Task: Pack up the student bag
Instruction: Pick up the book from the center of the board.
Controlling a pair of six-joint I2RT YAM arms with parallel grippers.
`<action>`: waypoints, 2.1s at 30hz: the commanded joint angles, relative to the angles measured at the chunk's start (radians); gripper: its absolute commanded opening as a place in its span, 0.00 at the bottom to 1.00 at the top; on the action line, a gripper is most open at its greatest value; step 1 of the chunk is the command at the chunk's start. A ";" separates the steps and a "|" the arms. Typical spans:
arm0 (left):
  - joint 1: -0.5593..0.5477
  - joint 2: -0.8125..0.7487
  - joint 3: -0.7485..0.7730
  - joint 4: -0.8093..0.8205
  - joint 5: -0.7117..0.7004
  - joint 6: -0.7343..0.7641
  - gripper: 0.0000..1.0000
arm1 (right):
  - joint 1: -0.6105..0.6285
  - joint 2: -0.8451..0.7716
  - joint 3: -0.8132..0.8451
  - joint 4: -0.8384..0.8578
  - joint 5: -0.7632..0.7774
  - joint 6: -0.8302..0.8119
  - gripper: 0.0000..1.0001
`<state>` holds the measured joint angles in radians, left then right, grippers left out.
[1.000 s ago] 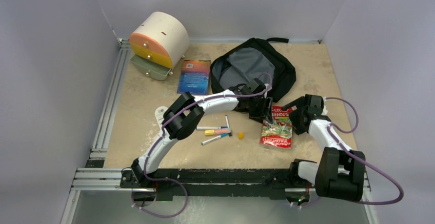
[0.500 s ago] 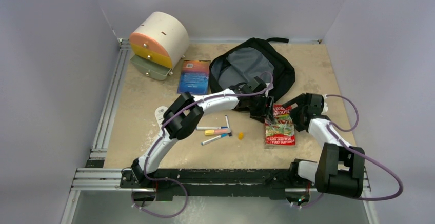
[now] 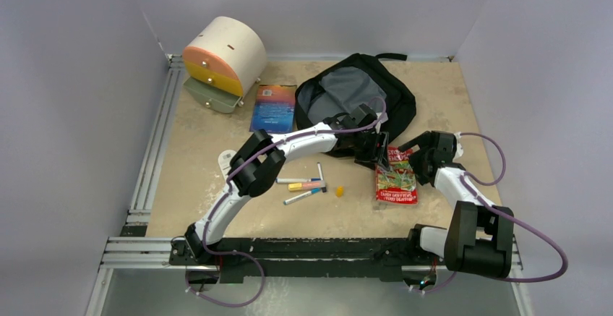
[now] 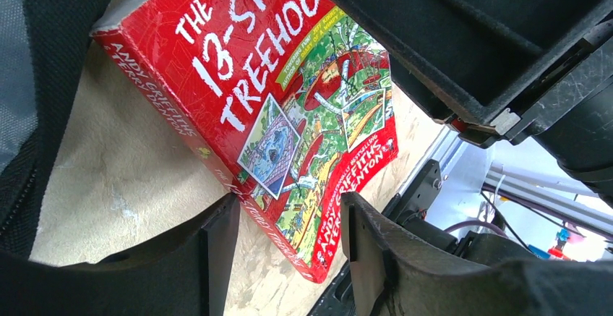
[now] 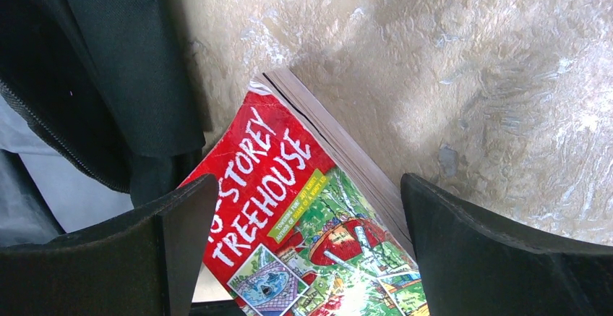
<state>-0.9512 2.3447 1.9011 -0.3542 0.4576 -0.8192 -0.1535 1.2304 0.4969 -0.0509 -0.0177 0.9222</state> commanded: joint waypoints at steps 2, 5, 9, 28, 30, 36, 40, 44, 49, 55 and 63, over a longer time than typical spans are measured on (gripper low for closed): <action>-0.037 -0.072 0.054 0.267 0.087 -0.029 0.47 | 0.026 0.057 -0.070 -0.110 -0.157 0.044 0.99; -0.037 -0.070 0.044 0.293 0.094 -0.043 0.35 | 0.026 0.056 -0.069 -0.110 -0.158 0.043 0.99; -0.037 -0.071 0.043 0.308 0.096 -0.046 0.29 | 0.026 0.055 -0.067 -0.108 -0.160 0.037 0.99; -0.027 -0.041 0.015 0.394 0.134 -0.045 0.23 | 0.026 0.053 -0.071 -0.011 -0.270 0.066 0.98; -0.019 -0.045 -0.003 0.403 0.133 -0.044 0.24 | 0.027 0.044 -0.066 -0.005 -0.289 0.074 0.98; -0.012 -0.047 -0.058 0.431 0.121 -0.038 0.24 | 0.026 0.028 -0.062 0.006 -0.354 0.089 0.98; -0.012 -0.050 -0.099 0.452 0.111 -0.028 0.24 | 0.027 0.013 -0.061 -0.003 -0.356 0.095 0.98; -0.011 -0.071 -0.144 0.457 0.105 -0.013 0.24 | 0.026 -0.001 -0.058 -0.033 -0.334 0.087 0.98; 0.001 -0.150 -0.172 0.405 0.028 0.053 0.28 | 0.026 -0.013 -0.050 -0.066 -0.274 0.074 0.98; 0.057 -0.265 -0.212 0.250 -0.046 0.127 0.34 | 0.027 -0.086 0.008 -0.130 -0.142 0.009 0.98; 0.114 -0.510 -0.498 0.194 -0.219 0.173 0.52 | 0.027 -0.233 0.034 -0.149 -0.133 -0.075 0.99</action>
<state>-0.8566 1.9709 1.4971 -0.1226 0.3546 -0.6971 -0.1295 1.0538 0.4850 -0.1673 -0.1486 0.9161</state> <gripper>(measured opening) 0.486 0.984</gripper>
